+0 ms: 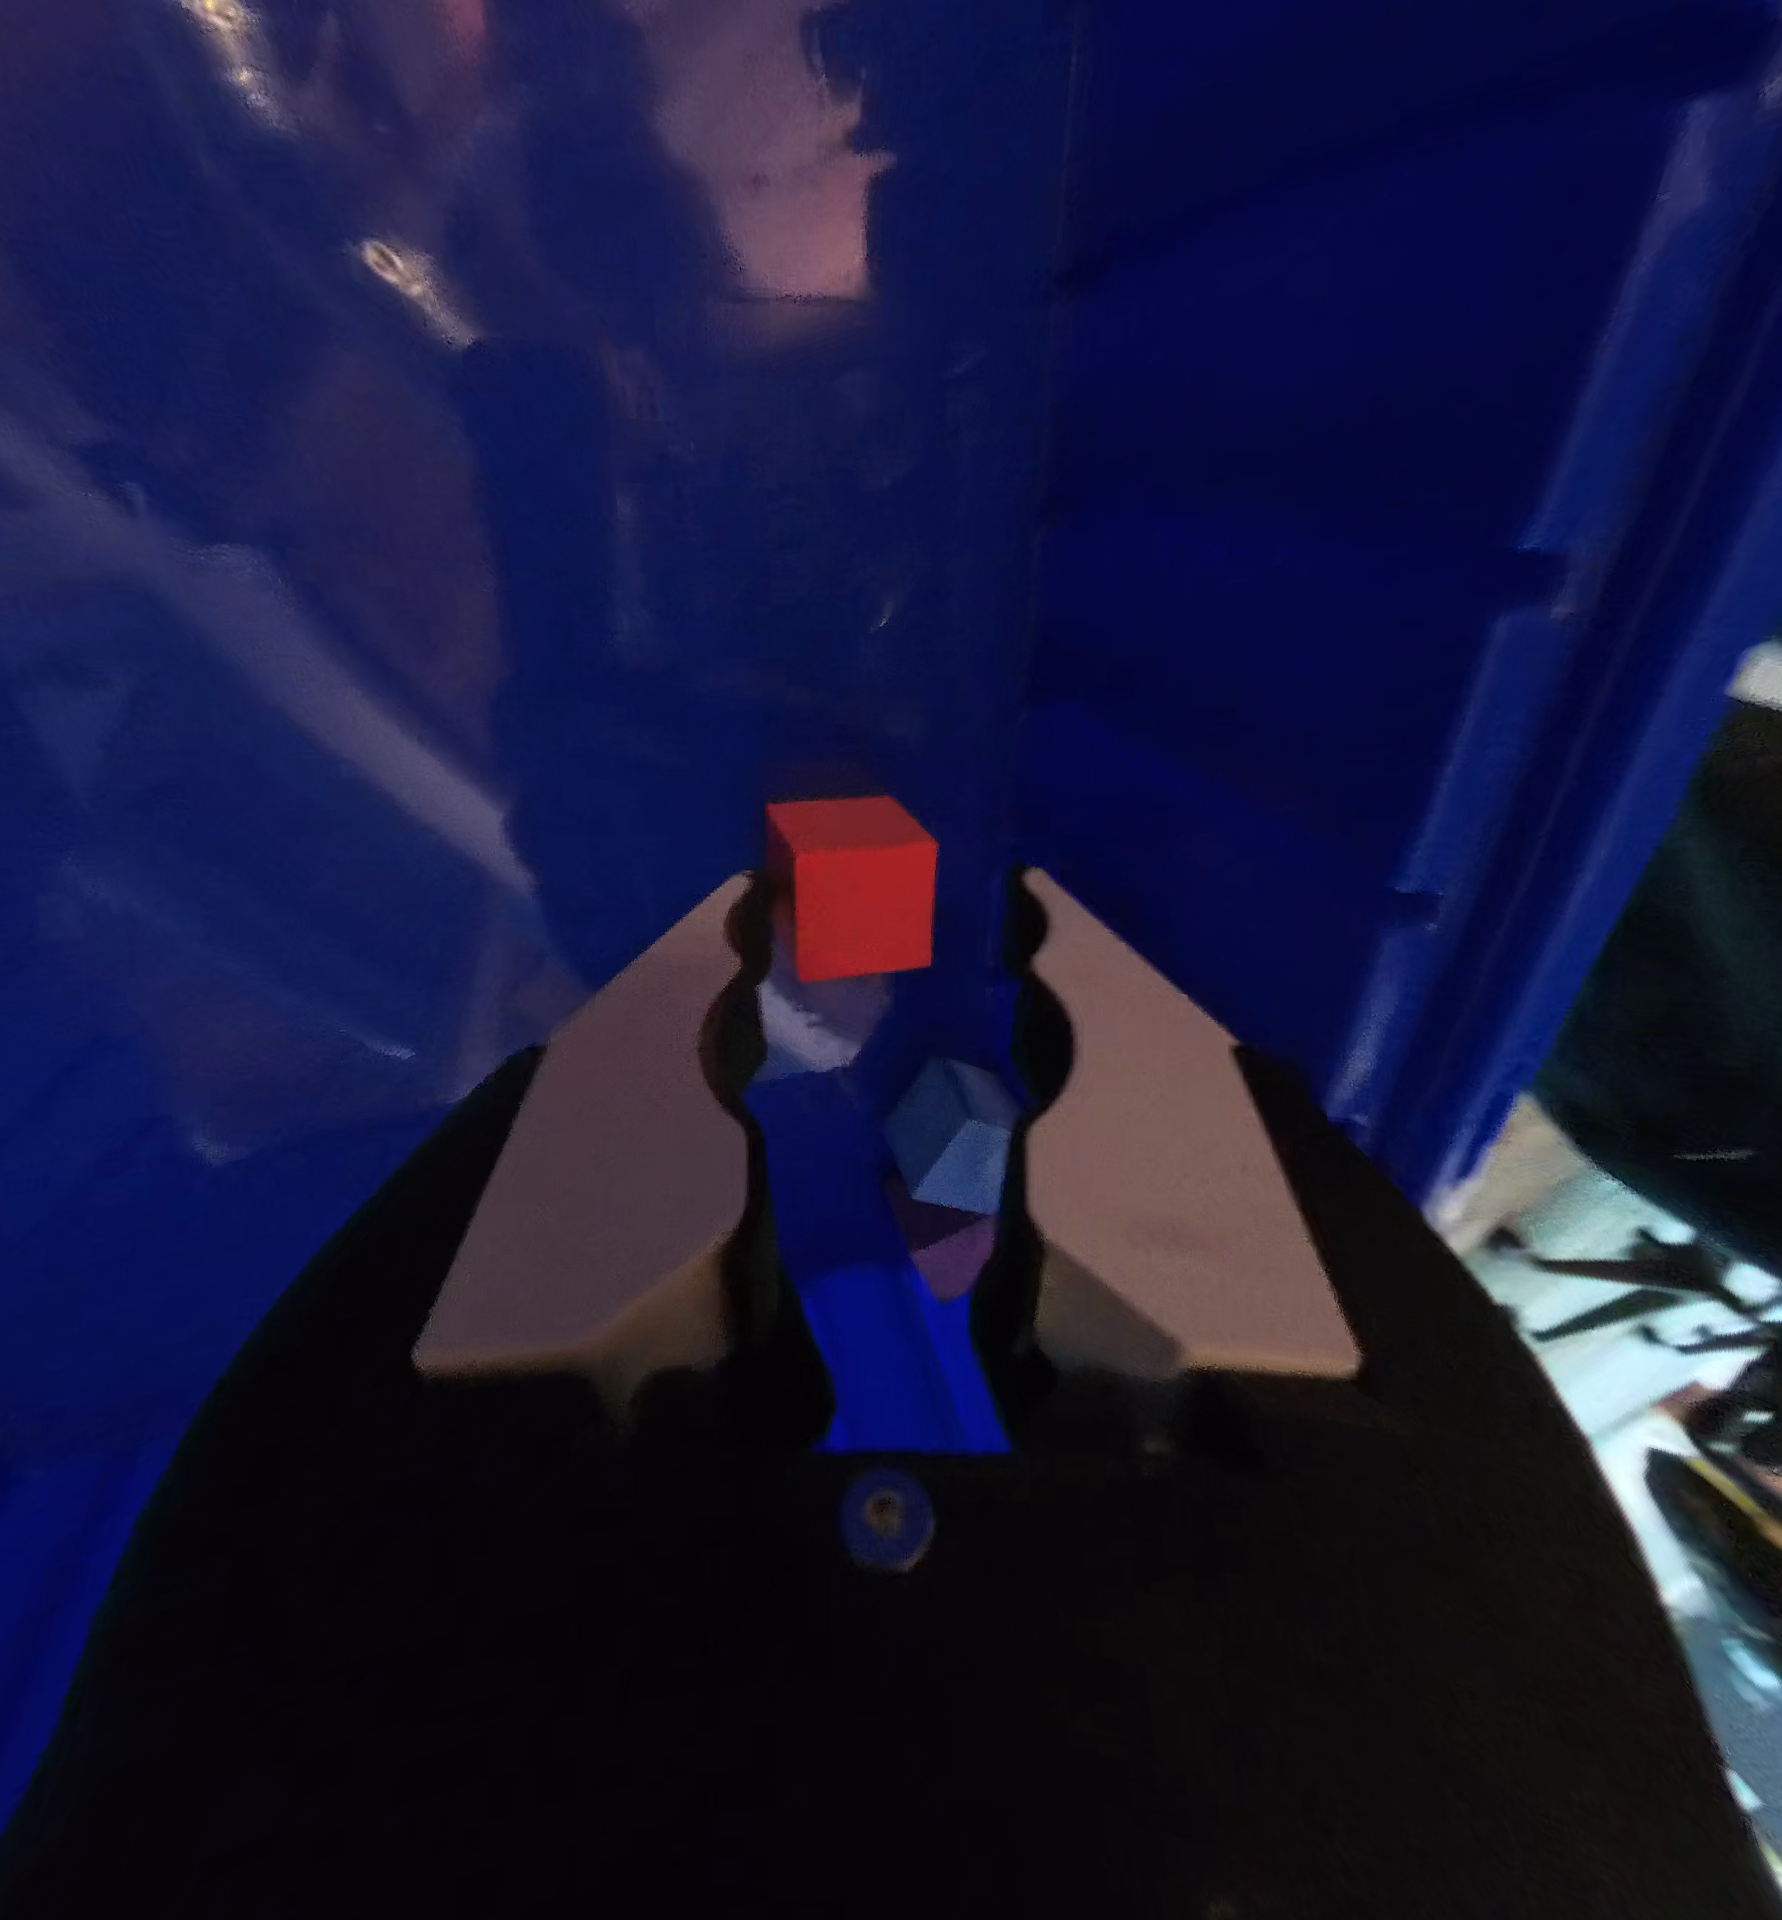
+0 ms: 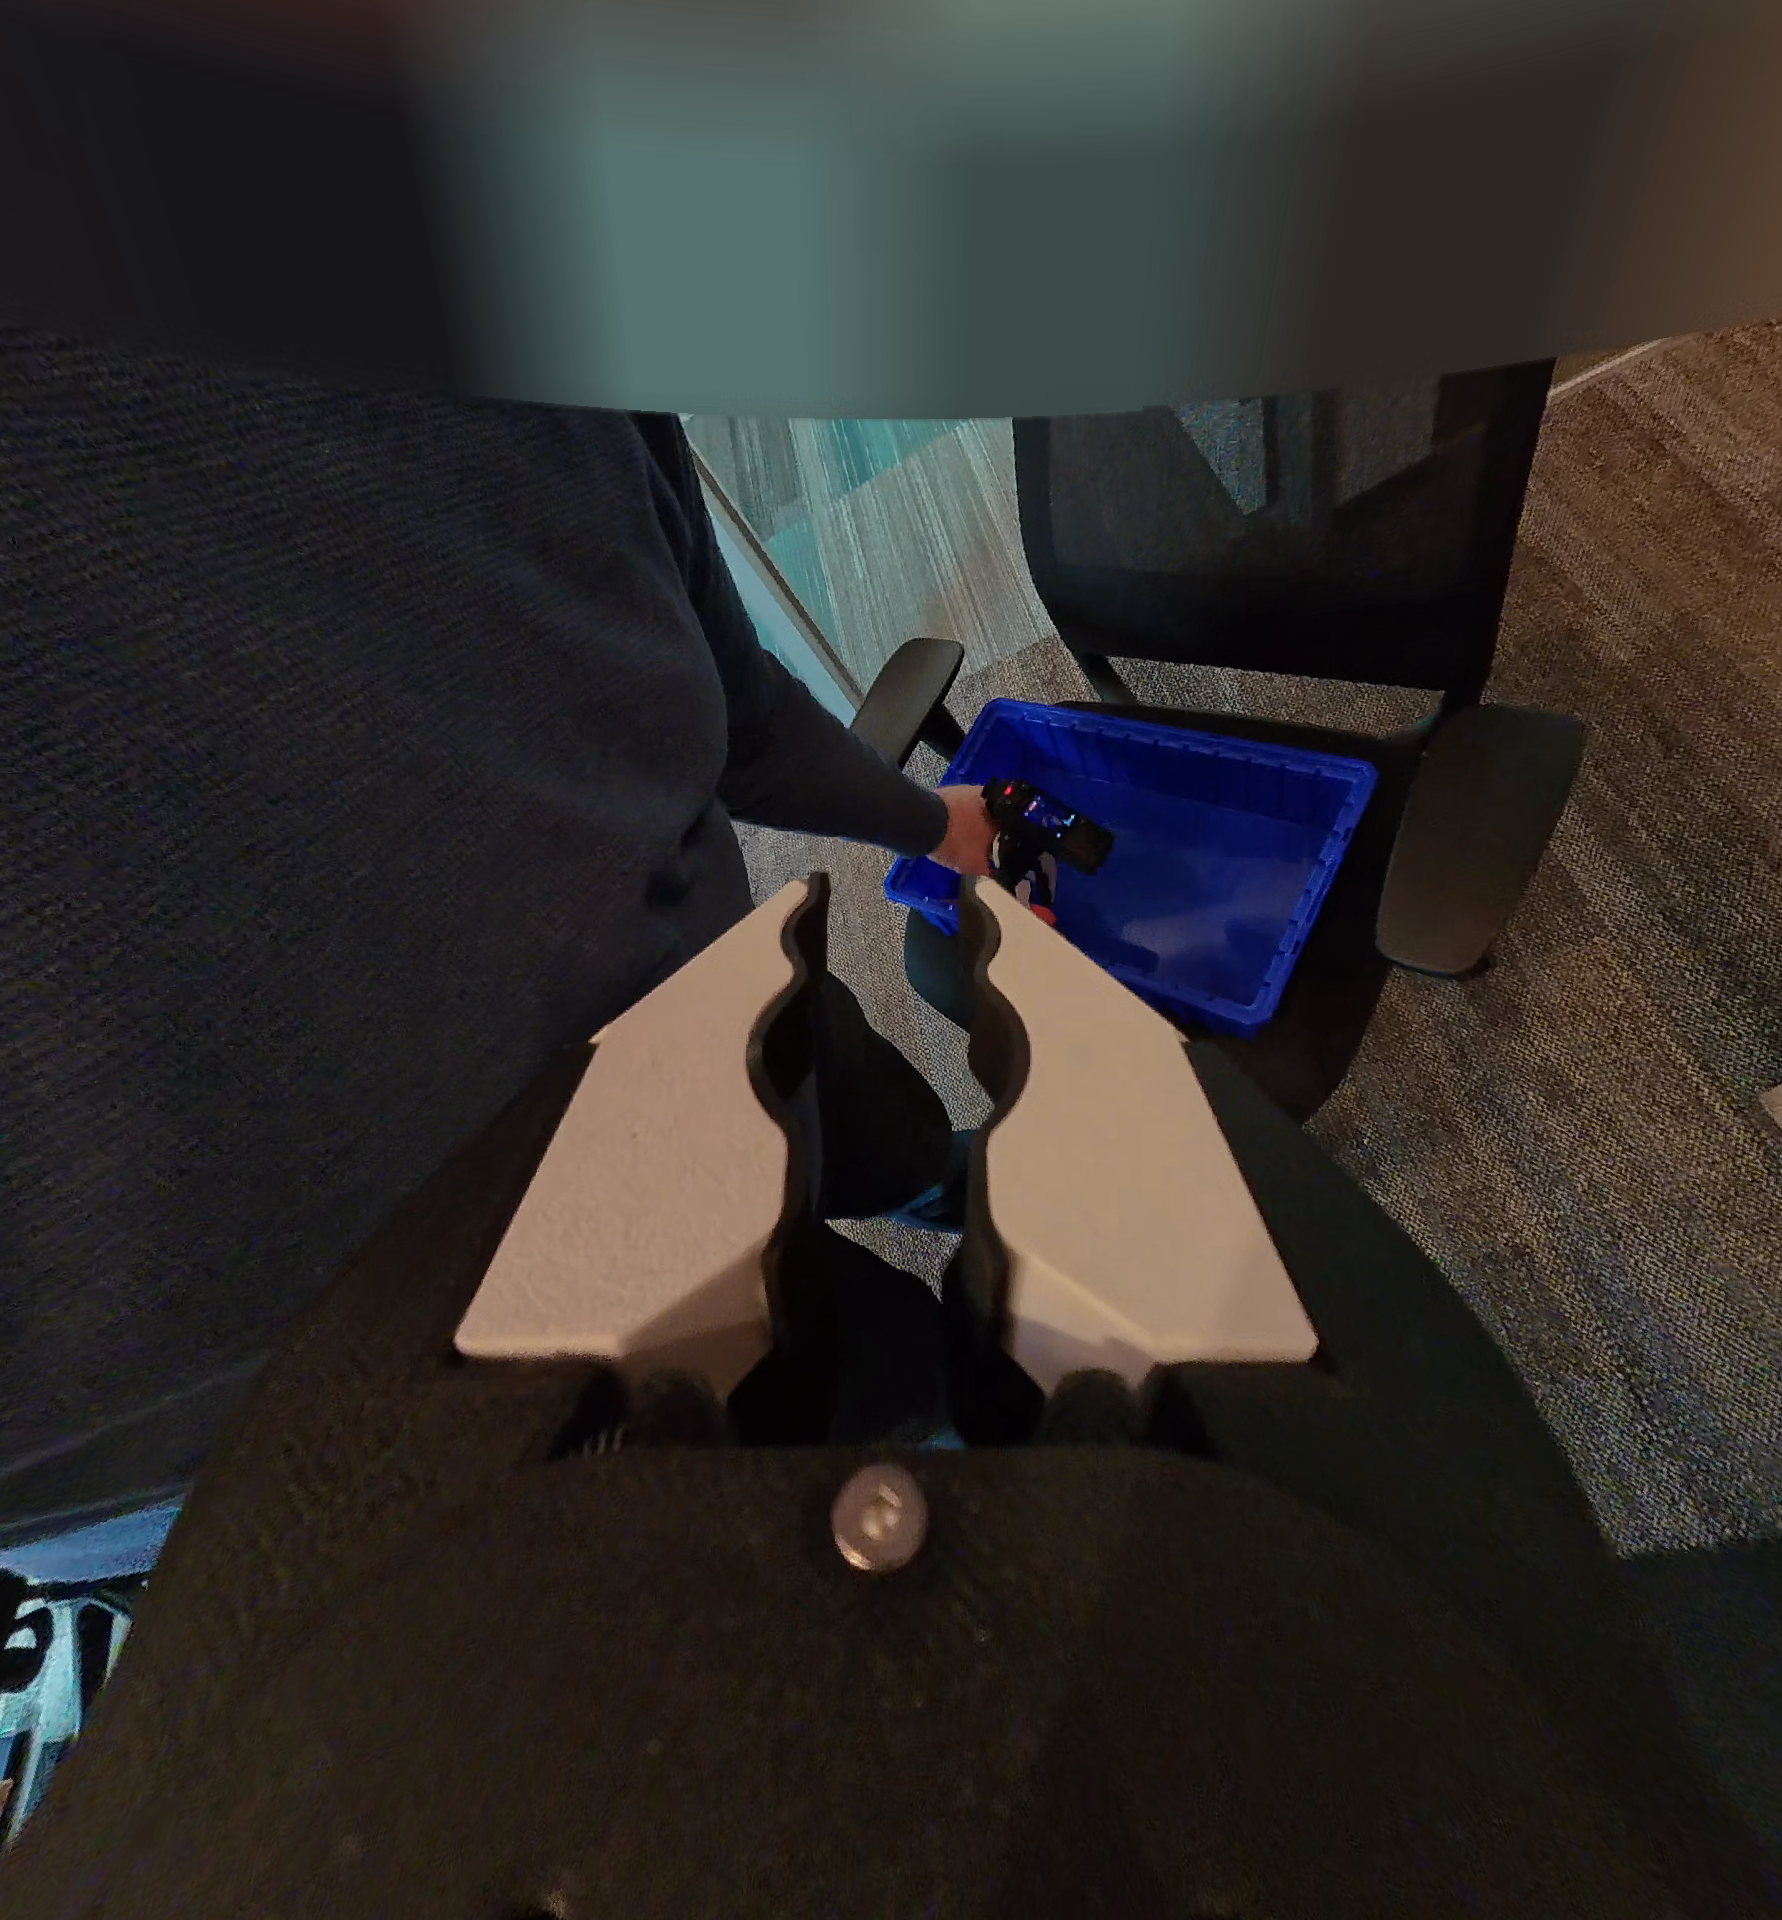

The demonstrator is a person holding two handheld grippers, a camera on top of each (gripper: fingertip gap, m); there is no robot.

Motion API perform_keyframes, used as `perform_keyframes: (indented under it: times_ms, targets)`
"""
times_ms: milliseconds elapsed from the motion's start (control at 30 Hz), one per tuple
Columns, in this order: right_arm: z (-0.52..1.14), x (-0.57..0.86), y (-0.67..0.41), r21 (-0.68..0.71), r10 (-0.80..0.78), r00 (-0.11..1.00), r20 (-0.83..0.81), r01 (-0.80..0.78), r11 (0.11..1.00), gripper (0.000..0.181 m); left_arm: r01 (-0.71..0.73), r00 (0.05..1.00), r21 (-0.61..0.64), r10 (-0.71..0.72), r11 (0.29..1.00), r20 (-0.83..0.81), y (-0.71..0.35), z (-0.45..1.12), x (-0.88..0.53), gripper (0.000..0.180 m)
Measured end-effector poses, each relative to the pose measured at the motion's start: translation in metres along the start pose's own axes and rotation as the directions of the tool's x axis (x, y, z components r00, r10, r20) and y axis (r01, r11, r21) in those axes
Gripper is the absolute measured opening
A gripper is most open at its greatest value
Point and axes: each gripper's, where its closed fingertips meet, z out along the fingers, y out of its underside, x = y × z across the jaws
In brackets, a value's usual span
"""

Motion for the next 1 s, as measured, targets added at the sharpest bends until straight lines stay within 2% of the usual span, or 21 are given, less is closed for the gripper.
perform_keyframes:
  times_ms: [33, 167, 233, 300, 367, 433, 533, 600, 667, 733, 833, 933, 1000]
  targets:
    - [0.001, 0.0, 0.001, 0.001, 0.002, 1.0, -0.005, -0.002, 1.0, 0.023, -0.015, 0.999, -0.029, 0.016, 0.999, 0.048, 0.003, 0.003, -0.004, 0.029]
    - [0.001, 0.003, 0.007, 0.01, 0.009, 0.999, -0.05, -0.008, 1.0, 0.022, 0.061, 0.996, 0.065, -0.065, 0.996, 0.064, -0.01, -0.013, -0.009, 0.027]
    - [0.0, 0.006, 0.009, 0.015, 0.004, 0.996, -0.093, -0.003, 1.0, 0.026, 0.068, 0.996, 0.182, -0.077, 0.981, 0.046, -0.037, -0.05, -0.006, 0.027]
    - [-0.001, 0.013, 0.009, 0.01, -0.019, 0.986, -0.165, 0.021, 1.0, 0.034, -0.02, 1.0, 0.293, 0.016, 0.956, 0.013, -0.082, -0.109, 0.017, 0.027]
    - [-0.004, 0.017, 0.001, 0.034, -0.031, 0.978, -0.208, 0.039, 0.999, 0.037, -0.136, 0.989, 0.472, 0.145, 0.871, 0.019, -0.151, -0.19, 0.056, 0.027]
    - [-0.009, 0.02, -0.01, 0.078, -0.005, 0.972, -0.235, 0.024, 0.997, 0.037, -0.281, 0.95, 0.631, 0.303, 0.723, 0.076, -0.221, -0.28, 0.112, 0.027]
    - [-0.025, 0.021, -0.028, 0.189, 0.059, 0.962, -0.267, -0.007, 0.982, 0.04, -0.472, 0.821, 0.793, 0.52, 0.386, 0.235, -0.306, -0.417, 0.221, 0.027]
    - [-0.043, 0.022, -0.035, 0.27, 0.149, 0.952, -0.266, -0.075, 0.96, 0.045, -0.598, 0.686, 0.79, 0.598, 0.138, 0.415, -0.34, -0.49, 0.293, 0.027]
    - [-0.069, 0.02, -0.039, 0.36, 0.245, 0.943, -0.226, -0.152, 0.92, 0.047, -0.657, 0.55, 0.749, 0.628, -0.081, 0.55, -0.358, -0.544, 0.357, 0.027]
    - [-0.097, 0.016, -0.041, 0.439, 0.314, 0.933, -0.179, -0.21, 0.874, 0.047, -0.665, 0.444, 0.702, 0.621, -0.255, 0.646, -0.368, -0.583, 0.41, 0.027]
    - [-0.129, 0.007, -0.033, 0.478, 0.358, 0.92, -0.158, -0.246, 0.843, 0.047, -0.648, 0.304, 0.609, 0.577, -0.458, 0.758, -0.375, -0.618, 0.474, 0.027]
    - [-0.155, -0.012, -0.028, 0.507, 0.37, 0.924, -0.096, -0.275, 0.817, 0.049, -0.591, 0.22, 0.557, 0.547, -0.584, 0.807, -0.378, -0.639, 0.522, 0.027]
    - [-0.168, -0.025, -0.022, 0.504, 0.356, 0.93, -0.092, -0.265, 0.822, 0.045, -0.548, 0.18, 0.542, 0.544, -0.637, 0.82, -0.38, -0.646, 0.547, 0.027]
